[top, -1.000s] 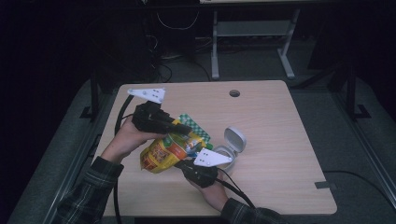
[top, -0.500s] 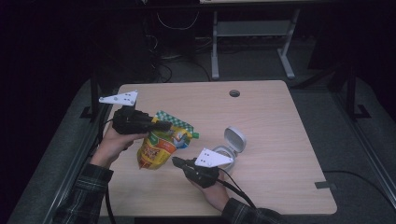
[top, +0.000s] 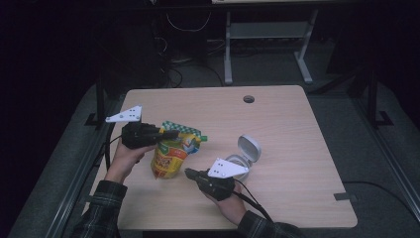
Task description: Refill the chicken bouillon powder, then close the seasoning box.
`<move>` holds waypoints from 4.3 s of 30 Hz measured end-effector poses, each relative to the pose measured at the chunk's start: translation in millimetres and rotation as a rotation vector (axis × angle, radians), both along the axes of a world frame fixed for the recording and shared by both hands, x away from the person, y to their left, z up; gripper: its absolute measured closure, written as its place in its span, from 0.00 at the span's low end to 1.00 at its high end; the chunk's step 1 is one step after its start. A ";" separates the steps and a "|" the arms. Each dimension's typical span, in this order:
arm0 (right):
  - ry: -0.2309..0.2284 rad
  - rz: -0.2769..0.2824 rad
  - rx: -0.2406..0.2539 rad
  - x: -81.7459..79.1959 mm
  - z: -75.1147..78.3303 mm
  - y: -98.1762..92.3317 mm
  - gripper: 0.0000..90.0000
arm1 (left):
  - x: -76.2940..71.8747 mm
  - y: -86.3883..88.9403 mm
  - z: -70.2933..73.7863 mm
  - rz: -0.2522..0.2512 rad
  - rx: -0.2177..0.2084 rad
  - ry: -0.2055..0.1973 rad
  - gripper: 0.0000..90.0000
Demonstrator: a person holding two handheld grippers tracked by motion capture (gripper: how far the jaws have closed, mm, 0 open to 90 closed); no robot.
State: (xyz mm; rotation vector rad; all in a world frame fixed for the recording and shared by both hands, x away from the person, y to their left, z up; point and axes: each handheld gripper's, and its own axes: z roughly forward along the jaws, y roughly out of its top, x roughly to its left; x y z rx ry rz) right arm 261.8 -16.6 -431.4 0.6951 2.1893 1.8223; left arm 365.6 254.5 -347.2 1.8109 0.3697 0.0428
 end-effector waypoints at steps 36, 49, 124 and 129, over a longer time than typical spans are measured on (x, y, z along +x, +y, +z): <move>0.016 0.036 -0.069 -3.1 33.7 -56.3 0.99 | -47.0 75.3 -27.1 0.109 -0.030 -0.074 0.99; 0.024 -0.010 -0.069 4.0 39.4 -86.1 0.99 | -53.1 78.7 -32.9 0.135 0.014 -0.059 0.78; 0.068 -0.243 -0.117 30.2 31.2 -195.4 1.00 | -139.6 -13.6 -88.6 0.144 0.313 0.028 0.20; 0.066 -0.221 -0.102 36.9 33.7 -186.0 1.00 | -135.6 -24.9 -90.6 0.151 0.306 0.017 0.20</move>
